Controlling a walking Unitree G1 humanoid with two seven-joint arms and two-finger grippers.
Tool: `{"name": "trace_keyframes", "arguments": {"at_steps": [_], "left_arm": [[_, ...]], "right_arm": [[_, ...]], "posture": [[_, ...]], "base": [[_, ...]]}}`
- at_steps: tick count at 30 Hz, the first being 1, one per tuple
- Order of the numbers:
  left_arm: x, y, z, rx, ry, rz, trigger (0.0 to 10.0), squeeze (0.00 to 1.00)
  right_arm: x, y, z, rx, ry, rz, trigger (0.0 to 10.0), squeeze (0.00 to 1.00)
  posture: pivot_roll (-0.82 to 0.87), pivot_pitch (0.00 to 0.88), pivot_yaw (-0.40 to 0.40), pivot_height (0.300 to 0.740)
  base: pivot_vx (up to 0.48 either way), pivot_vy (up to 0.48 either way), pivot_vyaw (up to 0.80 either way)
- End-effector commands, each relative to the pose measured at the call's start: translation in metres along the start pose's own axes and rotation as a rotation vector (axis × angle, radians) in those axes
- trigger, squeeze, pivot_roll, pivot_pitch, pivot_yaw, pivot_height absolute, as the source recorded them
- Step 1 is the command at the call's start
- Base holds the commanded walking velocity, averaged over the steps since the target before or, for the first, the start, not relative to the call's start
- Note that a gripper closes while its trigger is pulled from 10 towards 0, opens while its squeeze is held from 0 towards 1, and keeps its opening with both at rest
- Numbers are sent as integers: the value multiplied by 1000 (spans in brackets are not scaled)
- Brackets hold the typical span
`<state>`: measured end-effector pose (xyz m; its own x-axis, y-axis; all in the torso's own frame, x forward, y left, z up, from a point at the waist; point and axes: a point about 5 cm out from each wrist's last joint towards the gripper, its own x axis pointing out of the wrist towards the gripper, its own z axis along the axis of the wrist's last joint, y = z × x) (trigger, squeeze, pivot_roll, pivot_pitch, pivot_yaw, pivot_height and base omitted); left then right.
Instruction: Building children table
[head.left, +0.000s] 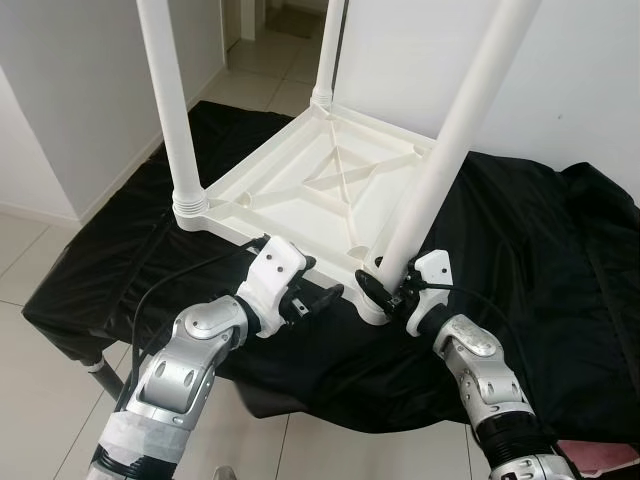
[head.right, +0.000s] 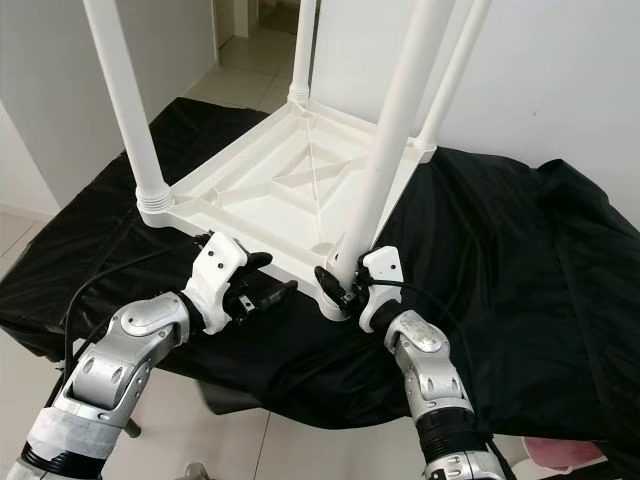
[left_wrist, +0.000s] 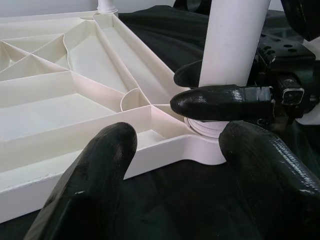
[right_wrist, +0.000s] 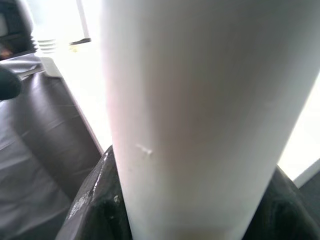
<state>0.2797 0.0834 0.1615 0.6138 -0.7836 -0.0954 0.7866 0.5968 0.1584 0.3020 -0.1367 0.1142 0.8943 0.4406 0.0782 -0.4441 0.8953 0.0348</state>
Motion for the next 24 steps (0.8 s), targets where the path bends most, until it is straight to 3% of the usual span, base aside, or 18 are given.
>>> {"name": "trace_keyframes", "arguments": {"at_steps": [1,2,6,13,22,23,24], "left_arm": [[2,3,-1,1,5,48,10000,0],[2,3,-1,1,5,48,10000,0],[1,5,-2,-5,12,56,10000,0],[-2,8,-4,7,28,55,10000,0],[-2,8,-4,12,28,58,10000,0],[-2,9,-3,11,25,64,10000,0],[-2,9,-3,11,25,64,10000,0]], "right_arm": [[-1,-3,8,30,-56,-136,10000,0],[-1,-3,8,30,-56,-136,10000,0],[-3,7,5,59,-57,-346,10000,0],[-3,22,6,75,-59,-380,10000,0],[-2,25,9,83,-80,-349,10000,0],[-2,28,10,70,-81,-331,10000,1000],[-2,28,10,70,-81,-331,10000,1000]], "posture": [[90,0,-114,740],[90,0,-114,740],[96,0,-114,740],[102,0,-114,740],[105,0,-119,740],[104,0,-121,740],[104,0,-121,740]], "base": [[0,0,0],[0,0,0],[0,0,0],[0,0,0],[0,0,0],[0,0,0],[0,0,0]]}}
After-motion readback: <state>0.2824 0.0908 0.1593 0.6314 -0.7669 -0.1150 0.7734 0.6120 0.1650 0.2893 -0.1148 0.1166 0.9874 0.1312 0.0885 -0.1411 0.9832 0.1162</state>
